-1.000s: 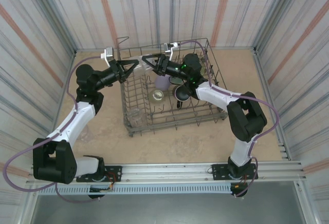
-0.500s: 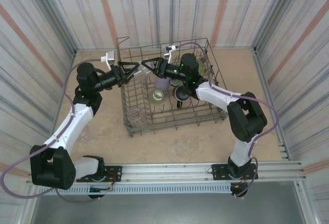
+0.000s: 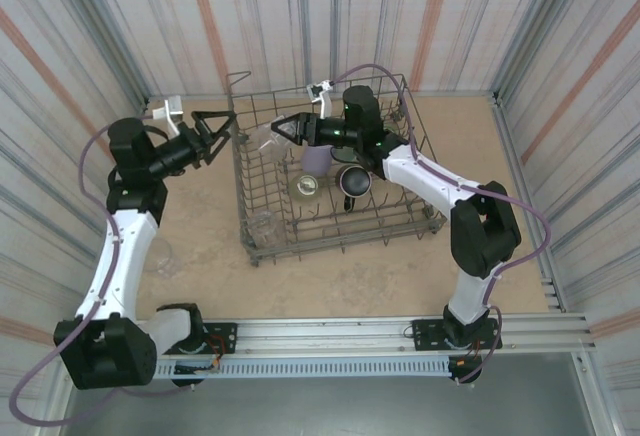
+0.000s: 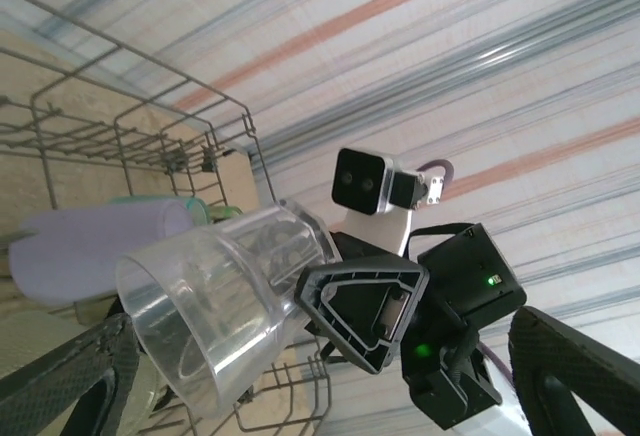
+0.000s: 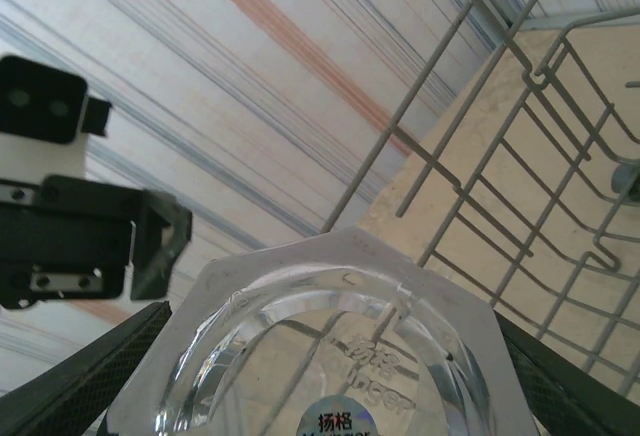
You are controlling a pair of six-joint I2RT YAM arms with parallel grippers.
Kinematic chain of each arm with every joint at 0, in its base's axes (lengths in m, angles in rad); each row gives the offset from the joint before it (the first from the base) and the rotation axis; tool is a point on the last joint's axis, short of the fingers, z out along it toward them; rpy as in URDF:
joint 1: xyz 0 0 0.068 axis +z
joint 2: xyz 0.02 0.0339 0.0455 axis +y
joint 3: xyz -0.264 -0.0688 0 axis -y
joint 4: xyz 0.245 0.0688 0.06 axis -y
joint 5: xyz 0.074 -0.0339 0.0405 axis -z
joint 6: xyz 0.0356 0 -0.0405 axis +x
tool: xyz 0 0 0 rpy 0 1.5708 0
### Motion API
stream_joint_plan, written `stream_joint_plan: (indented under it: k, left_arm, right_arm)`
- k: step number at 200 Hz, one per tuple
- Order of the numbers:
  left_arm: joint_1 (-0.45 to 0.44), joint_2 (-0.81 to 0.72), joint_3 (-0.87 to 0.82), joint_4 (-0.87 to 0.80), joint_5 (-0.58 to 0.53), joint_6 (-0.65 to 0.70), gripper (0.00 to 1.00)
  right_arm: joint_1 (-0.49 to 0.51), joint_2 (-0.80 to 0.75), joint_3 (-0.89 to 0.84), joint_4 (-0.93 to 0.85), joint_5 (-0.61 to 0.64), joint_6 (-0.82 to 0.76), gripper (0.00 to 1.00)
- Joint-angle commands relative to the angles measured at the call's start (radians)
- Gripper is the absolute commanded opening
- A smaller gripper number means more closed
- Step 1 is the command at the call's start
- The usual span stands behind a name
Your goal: Load the cups into the dish rack
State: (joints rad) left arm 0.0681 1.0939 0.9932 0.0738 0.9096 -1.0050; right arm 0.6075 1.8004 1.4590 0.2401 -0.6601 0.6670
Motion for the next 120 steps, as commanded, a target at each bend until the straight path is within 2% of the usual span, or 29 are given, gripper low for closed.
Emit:
stream_joint_plan:
  k: [1,71,120]
  left_arm:
    - [0.052,-0.013,0.047,-0.103,0.056,0.074,0.99]
    - [0.182,0.023,0.052,-0.206,0.090,0.166,0.99]
    - [0.201,0.034,0.067,-0.283,0.081,0.266,0.99]
  right_arm:
    - [0.014,0.014,0.058,-0.112,-0.008,-0.166,0.40]
    - [0.068,0.072,0.107,-0.206,0.040,-0.433,0.41]
    - [0.130,0.117,0.180,-0.329,0.131,-0.629,0.40]
